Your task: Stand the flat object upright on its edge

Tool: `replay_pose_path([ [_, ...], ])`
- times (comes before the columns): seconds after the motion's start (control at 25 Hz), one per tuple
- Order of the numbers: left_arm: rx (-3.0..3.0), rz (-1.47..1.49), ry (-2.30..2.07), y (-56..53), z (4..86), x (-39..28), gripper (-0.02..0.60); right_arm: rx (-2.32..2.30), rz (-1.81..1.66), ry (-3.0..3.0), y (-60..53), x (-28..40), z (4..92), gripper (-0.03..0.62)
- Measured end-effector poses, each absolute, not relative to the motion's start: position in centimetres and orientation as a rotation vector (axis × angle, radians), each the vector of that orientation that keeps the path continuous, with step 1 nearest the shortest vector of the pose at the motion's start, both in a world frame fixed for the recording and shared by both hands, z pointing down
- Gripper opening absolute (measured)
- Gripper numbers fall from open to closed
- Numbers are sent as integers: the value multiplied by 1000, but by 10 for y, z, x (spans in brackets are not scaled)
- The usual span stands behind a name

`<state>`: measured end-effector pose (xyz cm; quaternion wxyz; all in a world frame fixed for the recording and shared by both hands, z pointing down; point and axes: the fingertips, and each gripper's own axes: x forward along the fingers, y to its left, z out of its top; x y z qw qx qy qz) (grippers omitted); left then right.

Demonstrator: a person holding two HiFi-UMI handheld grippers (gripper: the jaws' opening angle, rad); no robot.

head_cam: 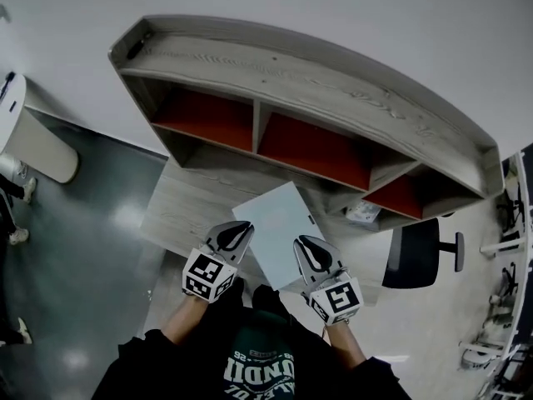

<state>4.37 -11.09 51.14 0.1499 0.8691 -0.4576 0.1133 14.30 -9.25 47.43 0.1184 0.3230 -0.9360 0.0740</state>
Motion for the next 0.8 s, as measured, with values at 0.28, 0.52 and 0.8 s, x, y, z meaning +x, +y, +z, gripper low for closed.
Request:
replay_pose_path([
  [0.28,2383,311,-1370,-114,526,45,125,764,246,-2749,-104,142,490,51],
  [0.52,2271,295,-1384,-112,548,47,193,671,298,-2715,-118,145,510,142],
  [0.8,2134,264,-1368,-111,576,50,267,669,314,-2614,-136,157,552,176],
])
